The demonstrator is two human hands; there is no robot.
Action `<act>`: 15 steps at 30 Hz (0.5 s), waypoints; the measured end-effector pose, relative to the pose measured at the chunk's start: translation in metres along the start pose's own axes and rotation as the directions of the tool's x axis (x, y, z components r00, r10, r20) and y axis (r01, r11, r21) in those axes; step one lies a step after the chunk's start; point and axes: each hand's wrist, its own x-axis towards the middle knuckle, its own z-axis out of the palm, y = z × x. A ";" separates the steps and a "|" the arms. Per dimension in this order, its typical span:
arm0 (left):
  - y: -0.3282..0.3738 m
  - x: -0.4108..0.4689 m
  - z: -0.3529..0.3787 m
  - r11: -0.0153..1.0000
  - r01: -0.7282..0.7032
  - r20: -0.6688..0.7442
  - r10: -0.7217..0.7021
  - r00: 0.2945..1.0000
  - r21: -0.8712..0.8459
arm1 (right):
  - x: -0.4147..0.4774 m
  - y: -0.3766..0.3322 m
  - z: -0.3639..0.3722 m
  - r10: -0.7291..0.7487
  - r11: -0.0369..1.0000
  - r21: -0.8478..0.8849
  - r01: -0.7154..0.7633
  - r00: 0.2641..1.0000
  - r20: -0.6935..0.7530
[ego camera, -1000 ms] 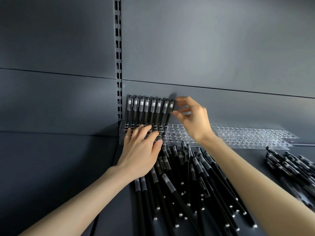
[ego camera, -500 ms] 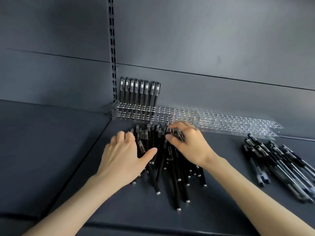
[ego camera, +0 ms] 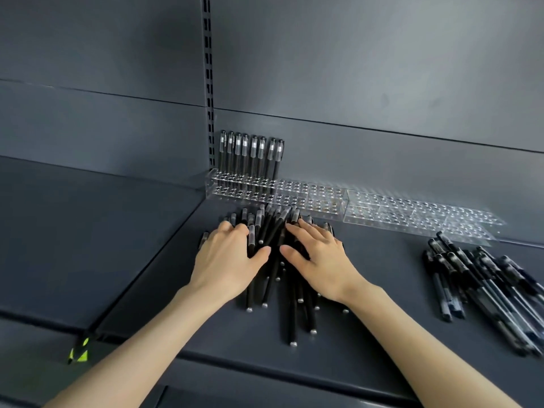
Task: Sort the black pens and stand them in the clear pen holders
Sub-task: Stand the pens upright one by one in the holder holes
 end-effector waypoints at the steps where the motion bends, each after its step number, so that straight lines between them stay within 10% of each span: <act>1: 0.002 0.003 0.000 1.000 -0.003 0.000 0.003 1.000 0.024 | 0.000 0.000 0.000 0.000 1.000 0.003 0.000 1.000 0.000; 15: -0.008 0.011 -0.016 0.997 -0.033 0.032 0.036 0.999 -0.074 | 0.001 0.000 0.000 0.014 1.000 0.019 -0.014 1.000 0.010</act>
